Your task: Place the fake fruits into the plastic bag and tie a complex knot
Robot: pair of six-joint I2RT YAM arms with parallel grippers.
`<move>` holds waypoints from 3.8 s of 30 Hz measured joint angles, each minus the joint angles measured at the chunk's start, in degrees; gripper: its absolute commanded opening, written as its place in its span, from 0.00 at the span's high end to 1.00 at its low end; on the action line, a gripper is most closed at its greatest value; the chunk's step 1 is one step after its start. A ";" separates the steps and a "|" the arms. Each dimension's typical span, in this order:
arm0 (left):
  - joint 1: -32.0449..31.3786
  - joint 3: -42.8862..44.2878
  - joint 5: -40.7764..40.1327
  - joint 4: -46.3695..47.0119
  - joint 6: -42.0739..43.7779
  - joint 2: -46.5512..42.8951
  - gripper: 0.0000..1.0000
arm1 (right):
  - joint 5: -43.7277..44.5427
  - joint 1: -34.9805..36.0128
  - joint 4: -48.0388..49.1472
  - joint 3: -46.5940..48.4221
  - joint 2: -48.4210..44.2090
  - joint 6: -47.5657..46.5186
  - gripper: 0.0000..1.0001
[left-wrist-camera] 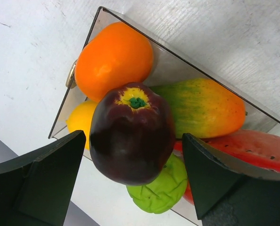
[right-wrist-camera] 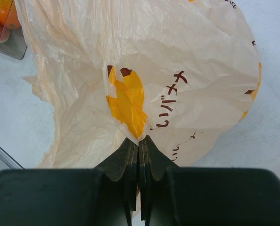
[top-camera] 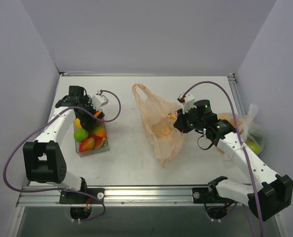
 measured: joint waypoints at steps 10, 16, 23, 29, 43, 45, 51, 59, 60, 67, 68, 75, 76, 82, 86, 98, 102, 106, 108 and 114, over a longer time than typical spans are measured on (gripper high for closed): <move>0.17 0.39 -0.52 0.66 -0.20 2.84 0.42 | -0.09 -0.11 -0.02 0.00 0.17 0.04 1.00; 0.11 4.07 5.86 -3.28 -2.25 1.03 0.57 | -0.46 -0.48 -0.02 0.11 0.42 1.49 1.00; -4.52 9.07 22.47 -5.79 -7.85 -10.47 0.57 | -2.91 -3.45 -0.07 1.97 3.02 6.51 1.00; -16.57 8.26 34.49 6.47 -20.13 -17.40 0.54 | -5.03 -5.27 -0.11 2.95 4.39 10.51 1.00; -36.06 3.61 33.83 35.58 -34.62 0.13 0.56 | -13.07 -9.53 -0.15 4.15 6.10 19.10 1.00; -36.46 3.54 33.14 36.26 -34.36 1.79 0.56 | -14.56 -10.12 -0.13 4.15 6.23 20.15 1.00; -36.85 3.06 27.19 36.50 -31.32 4.22 0.27 | -18.67 -10.23 -0.68 4.15 6.62 21.99 1.00; -35.71 1.95 25.20 35.19 -30.01 3.74 0.03 | -20.35 -10.45 -3.02 4.50 7.61 21.90 1.00; -35.39 1.25 26.18 34.49 -30.32 2.64 0.03 | -20.35 -10.54 -3.34 4.50 7.74 21.64 1.00; -30.71 -1.90 30.45 32.50 -34.71 -10.58 0.03 | -18.95 -10.56 -4.85 4.50 7.80 18.86 1.00; -28.20 -2.12 30.84 32.41 -35.80 -13.44 0.03 | -18.51 -10.56 -5.01 4.50 7.80 18.10 1.00; -5.22 -3.04 31.12 23.34 -32.81 -26.21 0.06 | -14.23 -10.01 -7.02 4.57 7.80 11.56 1.00; -2.21 -3.04 30.84 20.83 -31.19 -26.82 0.06 | -13.44 -9.84 -7.30 4.66 7.80 10.62 1.00; 9.49 -3.26 23.85 7.45 -22.93 -22.43 0.03 | -10.43 -8.15 -8.31 6.12 7.80 6.05 1.00; 10.82 -4.66 19.32 3.89 -20.22 -17.40 0.02 | -9.57 -7.43 -8.39 6.51 7.80 4.17 1.00; 10.80 -2.86 16.55 6.80 -24.52 1.05 0.03 | -9.35 -6.69 -9.64 6.54 7.80 2.58 1.00; 10.80 -1.09 16.28 10.14 -29.86 4.52 0.02 | -9.38 -6.69 -9.68 6.54 7.85 2.56 1.00; 10.73 0.83 15.28 13.18 -33.77 8.24 0.03 | -9.40 -6.69 -9.68 6.54 8.55 2.56 1.00; 10.51 1.29 14.43 14.19 -35.19 9.86 0.03 | -9.40 -6.69 -9.75 6.54 8.79 2.56 1.00; 8.66 1.40 11.87 16.20 -38.01 12.61 0.03 | -9.40 -6.69 -9.86 6.54 8.81 2.54 1.00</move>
